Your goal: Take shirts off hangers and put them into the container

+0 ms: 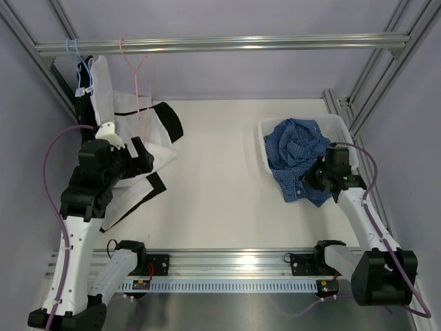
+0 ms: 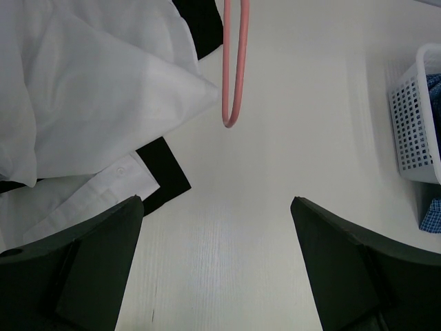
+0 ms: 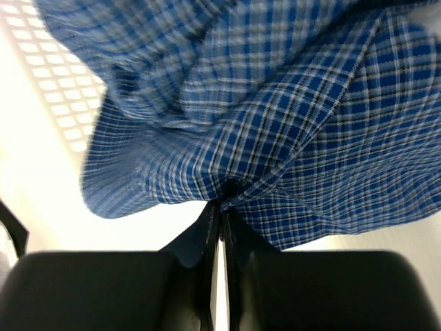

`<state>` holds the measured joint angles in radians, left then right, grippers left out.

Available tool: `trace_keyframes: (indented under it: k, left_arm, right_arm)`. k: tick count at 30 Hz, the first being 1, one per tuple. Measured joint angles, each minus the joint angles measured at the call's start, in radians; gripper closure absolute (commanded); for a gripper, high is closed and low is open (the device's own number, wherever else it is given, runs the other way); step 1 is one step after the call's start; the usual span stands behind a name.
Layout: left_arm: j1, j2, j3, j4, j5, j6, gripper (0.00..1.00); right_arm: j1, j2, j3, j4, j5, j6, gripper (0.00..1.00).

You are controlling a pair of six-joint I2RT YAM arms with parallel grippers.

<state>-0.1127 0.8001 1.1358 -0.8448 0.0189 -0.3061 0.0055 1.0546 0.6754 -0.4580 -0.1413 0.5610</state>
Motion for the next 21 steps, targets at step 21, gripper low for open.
trace_keyframes:
  k: [21]
  left_arm:
    - [0.000, -0.017, 0.000, -0.002, 0.000, 0.000, 0.05]
  right_arm:
    - [-0.020, 0.431, 0.731, -0.042, 0.246, -0.003, 1.00]
